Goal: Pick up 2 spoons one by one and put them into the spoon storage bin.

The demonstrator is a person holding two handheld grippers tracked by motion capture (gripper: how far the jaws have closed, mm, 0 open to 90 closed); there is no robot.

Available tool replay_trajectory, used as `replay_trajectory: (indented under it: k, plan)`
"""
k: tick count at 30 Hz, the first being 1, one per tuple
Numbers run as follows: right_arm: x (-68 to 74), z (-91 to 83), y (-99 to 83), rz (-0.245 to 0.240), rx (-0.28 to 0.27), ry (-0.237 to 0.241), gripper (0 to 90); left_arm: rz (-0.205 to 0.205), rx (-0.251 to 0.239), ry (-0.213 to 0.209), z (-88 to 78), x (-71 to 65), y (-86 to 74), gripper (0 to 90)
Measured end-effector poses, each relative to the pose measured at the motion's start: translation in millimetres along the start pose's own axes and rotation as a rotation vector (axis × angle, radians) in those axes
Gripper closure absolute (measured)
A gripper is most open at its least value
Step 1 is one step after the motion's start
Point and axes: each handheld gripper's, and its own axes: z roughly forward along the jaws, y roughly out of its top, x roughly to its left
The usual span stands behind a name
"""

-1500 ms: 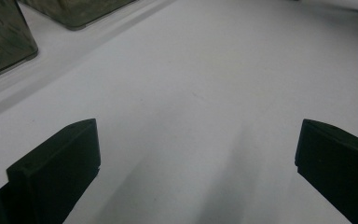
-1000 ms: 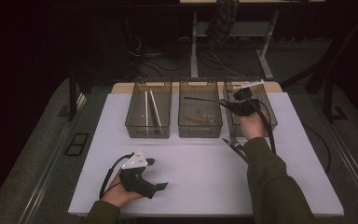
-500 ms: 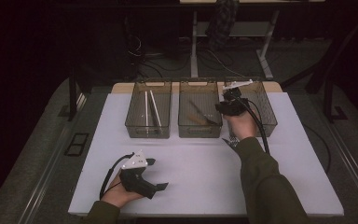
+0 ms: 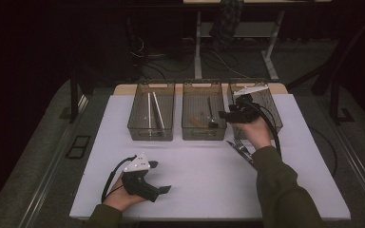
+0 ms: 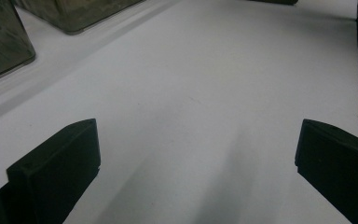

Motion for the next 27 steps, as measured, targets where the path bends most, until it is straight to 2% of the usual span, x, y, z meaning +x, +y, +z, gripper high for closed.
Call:
replay_trajectory:
  k: [11,19,23,27]
  plan:
    - [-1.5,-24.6,-22.5,-0.025,-0.053,0.065,35.7,-0.005,-0.003,0.005,-0.1,1.0,-0.5,0.0]
    - [-2.1,-38.9,-43.5,-0.035,-0.070,0.114,32.3,-0.007,0.001,0.007,0.5,1.1,-0.7,0.0]
    - [-2.7,-47.4,-56.9,-0.019,-0.100,0.165,30.8,-0.007,0.001,0.010,0.2,1.2,-0.8,0.0]
    - [-2.5,-53.2,-69.6,-0.029,-0.101,0.165,28.7,-0.003,0.004,0.014,-0.5,0.5,-0.7,0.0]
